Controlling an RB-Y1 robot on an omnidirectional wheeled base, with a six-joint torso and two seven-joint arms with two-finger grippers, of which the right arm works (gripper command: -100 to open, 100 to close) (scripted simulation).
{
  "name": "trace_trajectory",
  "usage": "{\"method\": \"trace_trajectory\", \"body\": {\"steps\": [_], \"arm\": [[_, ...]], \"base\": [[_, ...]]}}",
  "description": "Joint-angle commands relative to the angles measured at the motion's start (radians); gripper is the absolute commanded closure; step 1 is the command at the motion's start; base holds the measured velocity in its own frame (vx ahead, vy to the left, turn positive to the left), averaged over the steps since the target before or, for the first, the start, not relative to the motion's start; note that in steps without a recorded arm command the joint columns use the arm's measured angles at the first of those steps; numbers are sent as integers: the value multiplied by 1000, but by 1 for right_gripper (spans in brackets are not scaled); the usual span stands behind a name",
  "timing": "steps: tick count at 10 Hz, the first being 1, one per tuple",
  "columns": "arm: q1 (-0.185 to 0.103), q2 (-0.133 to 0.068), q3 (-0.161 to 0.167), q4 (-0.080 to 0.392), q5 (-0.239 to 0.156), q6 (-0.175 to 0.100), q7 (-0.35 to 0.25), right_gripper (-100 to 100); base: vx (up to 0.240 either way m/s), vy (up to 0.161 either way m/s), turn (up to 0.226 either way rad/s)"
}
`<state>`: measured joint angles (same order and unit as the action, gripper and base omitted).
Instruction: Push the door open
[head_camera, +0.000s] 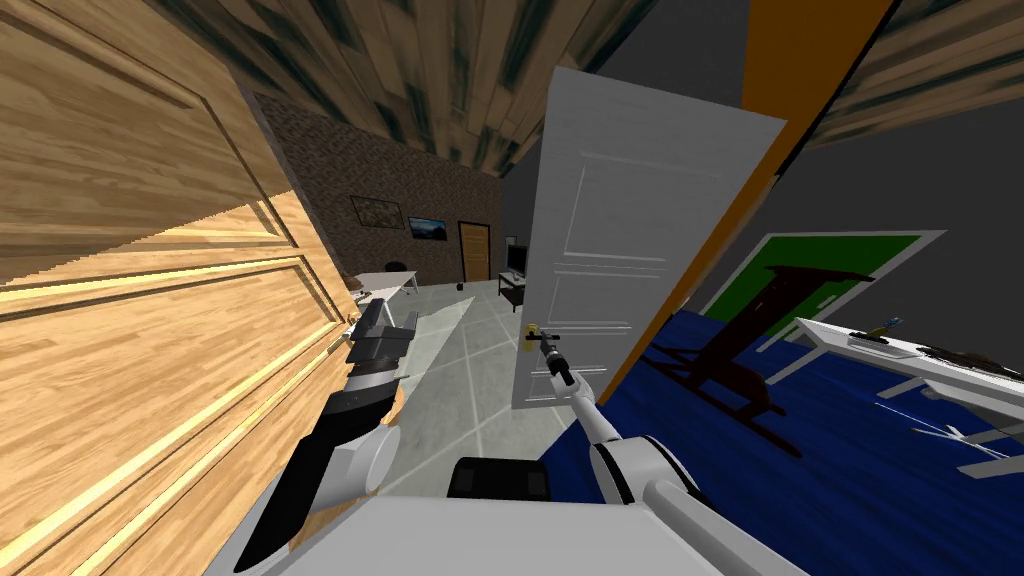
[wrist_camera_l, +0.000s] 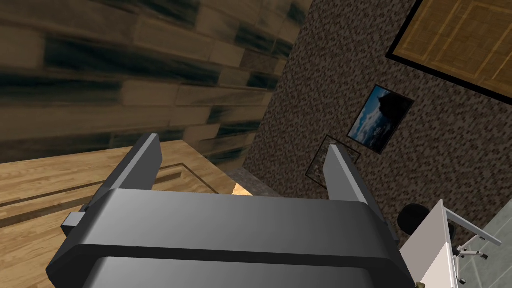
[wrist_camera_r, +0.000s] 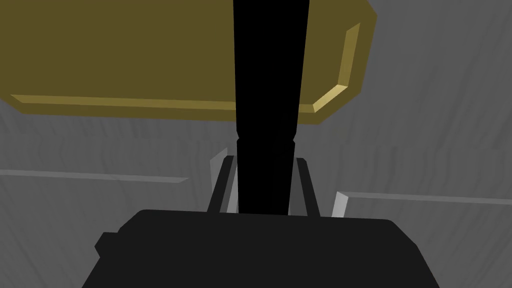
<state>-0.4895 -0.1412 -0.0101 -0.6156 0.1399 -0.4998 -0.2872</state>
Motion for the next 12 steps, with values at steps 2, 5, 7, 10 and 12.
{"method": "trace_trajectory", "body": {"steps": [2,5,7,10,12], "arm": [[-7,-15,-37,14,-16,-7,20,100],[-5,-21,-59,15,-25,-3,34,100],[-3,-25,-73,15,-31,-1,43,100],[0,-33,-105,16,-45,3,62,100],[1,-37,-121,17,-52,5,72,100]], "base": [[131,124,-55],[70,66,-33],[99,115,-58],[146,143,-73],[107,90,-38]]}}
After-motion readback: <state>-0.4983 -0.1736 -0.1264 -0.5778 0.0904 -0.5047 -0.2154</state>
